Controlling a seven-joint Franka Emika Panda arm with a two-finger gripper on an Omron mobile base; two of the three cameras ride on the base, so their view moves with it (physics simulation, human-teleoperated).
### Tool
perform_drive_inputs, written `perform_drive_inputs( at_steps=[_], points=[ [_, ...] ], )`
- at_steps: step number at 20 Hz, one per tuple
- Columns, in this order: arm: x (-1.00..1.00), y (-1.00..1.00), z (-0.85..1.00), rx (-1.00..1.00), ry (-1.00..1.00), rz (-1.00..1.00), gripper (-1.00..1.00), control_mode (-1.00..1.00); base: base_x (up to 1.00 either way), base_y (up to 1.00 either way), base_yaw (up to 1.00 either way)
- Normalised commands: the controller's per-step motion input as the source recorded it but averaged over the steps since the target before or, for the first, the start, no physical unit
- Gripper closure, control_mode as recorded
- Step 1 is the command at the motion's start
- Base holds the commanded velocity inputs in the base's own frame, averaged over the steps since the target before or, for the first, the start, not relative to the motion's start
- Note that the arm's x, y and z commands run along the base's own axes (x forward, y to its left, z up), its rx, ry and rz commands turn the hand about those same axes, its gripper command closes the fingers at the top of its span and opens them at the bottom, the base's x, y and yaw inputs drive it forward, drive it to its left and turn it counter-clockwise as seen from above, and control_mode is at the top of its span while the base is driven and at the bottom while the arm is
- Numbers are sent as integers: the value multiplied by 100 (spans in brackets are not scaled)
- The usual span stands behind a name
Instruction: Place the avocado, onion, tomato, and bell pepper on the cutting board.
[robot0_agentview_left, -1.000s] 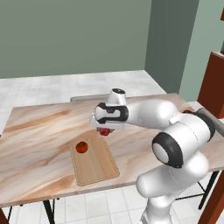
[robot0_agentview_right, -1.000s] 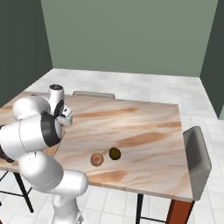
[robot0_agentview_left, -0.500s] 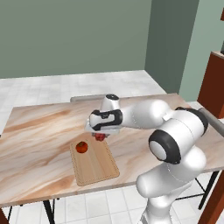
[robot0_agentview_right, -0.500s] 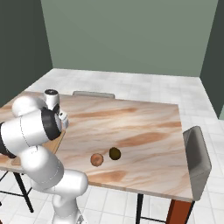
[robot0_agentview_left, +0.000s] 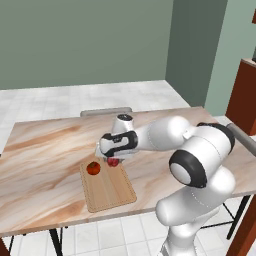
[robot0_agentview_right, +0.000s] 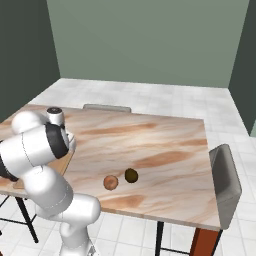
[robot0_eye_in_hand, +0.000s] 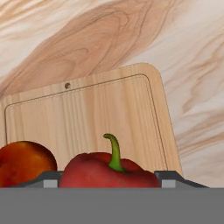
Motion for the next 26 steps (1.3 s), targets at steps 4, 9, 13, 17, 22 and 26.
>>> perform_drive_inputs(
  at_steps=[4,9,13,17,22,26],
  points=[
    [-6,1,-16,-3,0,-2,100,-100,0,0,0],
    [0,-4,-12,-3,0,-2,100,-100,0,0,0],
    [0,-1,-17,-3,0,-2,100,-100,0,0,0],
    [1,0,-20,-3,0,-1,100,-100,0,0,0],
    [1,0,-17,-3,0,-1,100,-100,0,0,0],
    [4,0,-15,-2,0,0,100,-100,0,0,0]
  ],
)
